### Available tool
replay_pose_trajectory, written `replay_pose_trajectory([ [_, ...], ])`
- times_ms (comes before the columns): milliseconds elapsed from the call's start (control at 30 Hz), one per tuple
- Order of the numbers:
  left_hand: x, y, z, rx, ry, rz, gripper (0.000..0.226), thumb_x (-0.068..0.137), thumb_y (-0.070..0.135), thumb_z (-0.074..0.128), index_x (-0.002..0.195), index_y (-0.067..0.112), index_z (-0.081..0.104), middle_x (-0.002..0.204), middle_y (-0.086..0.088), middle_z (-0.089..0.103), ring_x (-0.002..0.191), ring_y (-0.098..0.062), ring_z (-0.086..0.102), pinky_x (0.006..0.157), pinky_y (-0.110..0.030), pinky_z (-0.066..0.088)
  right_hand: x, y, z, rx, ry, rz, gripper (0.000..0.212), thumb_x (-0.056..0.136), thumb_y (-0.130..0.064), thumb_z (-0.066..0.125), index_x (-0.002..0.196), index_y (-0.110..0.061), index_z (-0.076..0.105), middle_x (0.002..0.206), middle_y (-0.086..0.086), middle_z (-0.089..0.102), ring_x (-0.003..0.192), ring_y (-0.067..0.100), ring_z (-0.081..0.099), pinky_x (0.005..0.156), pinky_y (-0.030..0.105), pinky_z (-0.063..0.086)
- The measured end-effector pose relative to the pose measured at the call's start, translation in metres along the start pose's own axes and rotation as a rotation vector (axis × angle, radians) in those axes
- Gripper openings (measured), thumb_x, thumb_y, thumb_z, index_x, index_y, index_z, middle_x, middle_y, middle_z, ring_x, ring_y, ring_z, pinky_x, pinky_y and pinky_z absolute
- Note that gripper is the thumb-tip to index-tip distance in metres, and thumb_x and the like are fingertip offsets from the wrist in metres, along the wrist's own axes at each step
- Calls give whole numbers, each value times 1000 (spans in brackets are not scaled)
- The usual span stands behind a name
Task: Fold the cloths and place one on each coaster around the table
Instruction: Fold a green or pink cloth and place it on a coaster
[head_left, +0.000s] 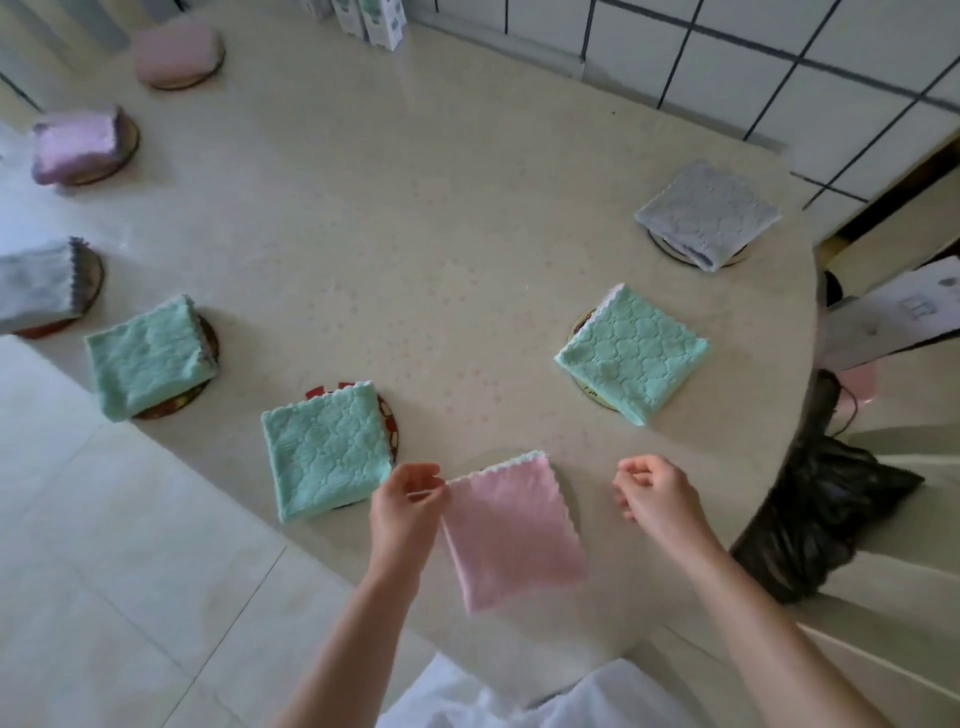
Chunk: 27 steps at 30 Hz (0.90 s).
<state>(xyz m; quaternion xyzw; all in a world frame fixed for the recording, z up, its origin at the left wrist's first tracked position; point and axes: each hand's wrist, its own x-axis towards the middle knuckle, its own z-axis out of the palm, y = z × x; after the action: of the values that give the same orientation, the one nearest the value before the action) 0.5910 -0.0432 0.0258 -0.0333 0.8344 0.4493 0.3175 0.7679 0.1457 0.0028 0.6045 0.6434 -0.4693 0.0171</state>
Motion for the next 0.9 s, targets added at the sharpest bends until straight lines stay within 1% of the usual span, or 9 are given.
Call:
replay_pose_trajectory([
  [100,-1,-24,-24,45,-28,-29,19,73,3,70,87,16,68,75,-3,68,67,-16,62,66,-31,52,-32,0,34,9,14,24,9,84,-19,61,93,-17,63,85,2,68,81,25,66,80,38,53],
  [200,-4,-41,-36,126,-81,-67,19,71,7,70,86,19,68,75,-2,69,71,-21,65,72,-36,55,-57,-5,55,-27,57,40,20,86,-17,60,104,-10,63,91,4,65,92,25,62,73,24,39],
  [300,-12,-50,-36,186,-210,-137,23,63,17,68,85,22,65,78,-4,71,77,-25,68,76,-40,58,-70,-9,62,-65,124,40,21,86,-16,59,104,-7,63,103,10,68,101,28,61,76,27,38],
  [400,-29,-52,-27,154,-288,-212,23,67,11,68,90,12,65,75,-8,72,68,-22,67,74,-40,58,-72,-11,62,-115,154,49,19,87,-16,58,100,-3,64,103,16,68,99,32,61,75,30,41],
  [500,-43,-52,-17,77,-306,-261,14,75,4,67,89,2,64,66,-10,68,60,-21,60,74,-43,57,-72,-11,59,-125,106,100,22,88,-19,55,104,-4,61,106,15,67,103,32,59,75,28,40],
  [633,-51,-51,-9,-35,-319,-337,17,79,4,69,93,-1,61,76,-13,63,68,-24,59,78,-42,56,-71,-12,53,-128,25,137,28,89,-26,52,105,-4,59,108,16,65,106,33,57,78,29,41],
  [700,-51,-49,-9,-92,-347,-374,21,79,8,71,96,0,62,84,-16,64,73,-24,59,76,-36,56,-71,-13,50,-131,-3,132,26,89,-29,52,98,-5,59,101,15,65,100,33,58,76,30,41],
  [767,-50,-47,-9,-145,-389,-401,25,80,10,72,100,1,62,90,-16,66,77,-23,61,72,-32,54,-73,-14,47,-128,-42,116,20,88,-27,53,76,-10,54,80,11,59,82,29,54,64,29,37],
  [900,-53,-38,-13,-160,-436,-331,23,84,4,65,106,1,59,96,-15,65,81,-22,62,70,-30,54,-82,-13,46,-5,-58,57,37,87,-24,54,57,-16,32,54,0,35,53,18,35,49,30,25],
])
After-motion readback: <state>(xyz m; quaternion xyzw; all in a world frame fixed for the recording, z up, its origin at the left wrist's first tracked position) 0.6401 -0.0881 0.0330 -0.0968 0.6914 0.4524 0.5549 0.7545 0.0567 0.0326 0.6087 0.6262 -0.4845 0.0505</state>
